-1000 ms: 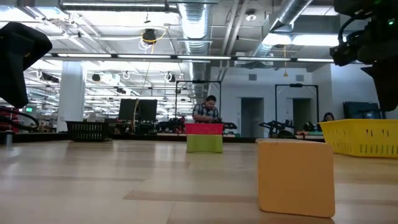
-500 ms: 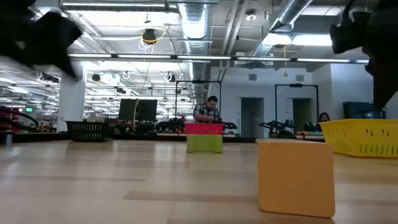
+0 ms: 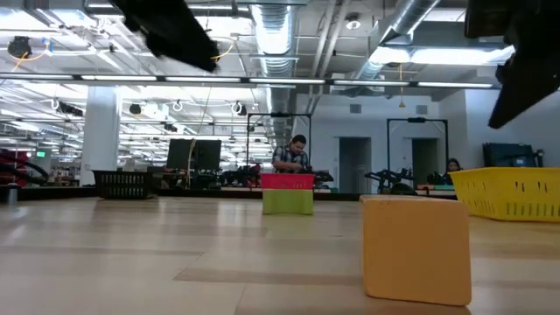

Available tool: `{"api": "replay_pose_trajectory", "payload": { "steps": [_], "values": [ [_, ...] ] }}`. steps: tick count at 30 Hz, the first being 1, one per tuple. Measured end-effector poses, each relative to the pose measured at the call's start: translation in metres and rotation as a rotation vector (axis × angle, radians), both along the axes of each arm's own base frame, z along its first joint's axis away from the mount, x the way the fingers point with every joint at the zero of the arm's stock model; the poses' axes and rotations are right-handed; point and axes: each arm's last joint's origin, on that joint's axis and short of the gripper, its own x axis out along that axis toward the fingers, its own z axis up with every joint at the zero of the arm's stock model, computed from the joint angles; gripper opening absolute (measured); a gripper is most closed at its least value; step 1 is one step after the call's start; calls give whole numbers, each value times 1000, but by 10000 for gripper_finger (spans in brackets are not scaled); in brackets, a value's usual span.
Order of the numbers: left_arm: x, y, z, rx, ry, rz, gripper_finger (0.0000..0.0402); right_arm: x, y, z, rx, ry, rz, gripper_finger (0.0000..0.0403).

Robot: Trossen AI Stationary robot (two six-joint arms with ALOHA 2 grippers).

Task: Sort & place blocks by color
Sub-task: Put the green block into the yellow bin

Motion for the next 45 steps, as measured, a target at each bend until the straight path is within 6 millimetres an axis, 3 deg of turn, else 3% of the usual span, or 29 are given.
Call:
{"api": "replay_pose_trajectory", "payload": {
  "steps": [4, 9, 15, 27, 34, 45],
  "values": [
    [30, 9, -33, 35, -46, -127, 254, 0, 6, 2, -16, -59, 10, 265],
    [59, 24, -69, 133, -21, -100, 254, -3, 14, 3, -4, -85, 44, 265],
    [78, 38, -112, 167, 49, -78, 254, -7, 22, 4, 11, -102, 81, 265],
    [90, 79, -128, -33, 34, -58, 254, -13, 32, 5, 21, -111, 130, 265],
    [95, 82, -144, -79, 34, -61, 254, -13, 33, 5, 21, -118, 132, 265],
    [97, 79, -145, -100, 6, -113, 254, -13, 33, 5, 22, -119, 132, 265]
  ]
}}
